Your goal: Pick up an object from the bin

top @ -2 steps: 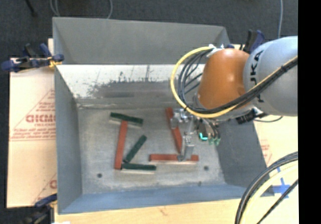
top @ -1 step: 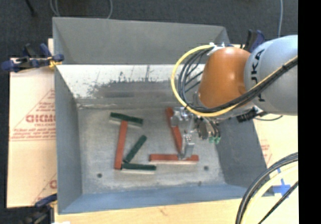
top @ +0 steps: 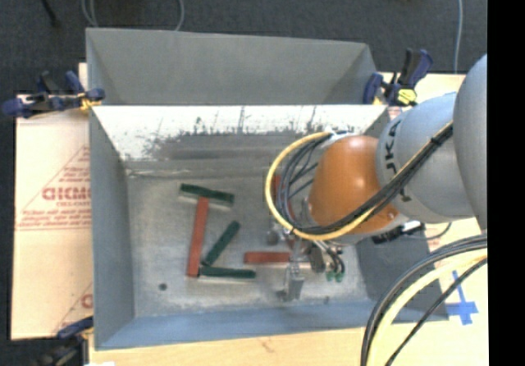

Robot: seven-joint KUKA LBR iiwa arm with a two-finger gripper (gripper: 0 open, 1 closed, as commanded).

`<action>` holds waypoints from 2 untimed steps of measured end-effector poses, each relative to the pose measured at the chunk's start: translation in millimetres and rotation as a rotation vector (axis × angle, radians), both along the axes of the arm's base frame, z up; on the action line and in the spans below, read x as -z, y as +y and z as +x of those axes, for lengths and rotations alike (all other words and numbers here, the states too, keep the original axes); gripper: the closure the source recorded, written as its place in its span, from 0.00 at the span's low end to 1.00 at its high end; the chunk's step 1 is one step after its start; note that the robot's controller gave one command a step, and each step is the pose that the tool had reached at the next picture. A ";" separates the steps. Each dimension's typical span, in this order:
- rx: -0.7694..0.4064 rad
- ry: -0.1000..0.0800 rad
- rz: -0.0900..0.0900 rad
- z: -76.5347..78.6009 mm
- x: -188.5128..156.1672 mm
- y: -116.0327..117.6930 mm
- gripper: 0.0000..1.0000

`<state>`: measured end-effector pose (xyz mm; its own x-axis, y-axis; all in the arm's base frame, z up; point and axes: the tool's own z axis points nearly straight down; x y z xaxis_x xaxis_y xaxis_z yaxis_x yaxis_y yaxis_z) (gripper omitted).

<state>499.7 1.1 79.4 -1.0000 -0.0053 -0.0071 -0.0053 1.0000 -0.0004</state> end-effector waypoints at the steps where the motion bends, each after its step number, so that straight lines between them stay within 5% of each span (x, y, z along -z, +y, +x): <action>1: -0.007 0.010 0.000 -7.7 -13.0 3.5 0.00; 2: -0.005 0.003 0.000 -3.6 -35.1 2.5 0.00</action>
Offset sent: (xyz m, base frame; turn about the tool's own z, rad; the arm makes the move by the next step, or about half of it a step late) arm 0.0000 0.0000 0.0000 0.0000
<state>496.2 3.6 114.5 -0.9999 -0.0104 -0.0037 -0.0104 0.9999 -0.0004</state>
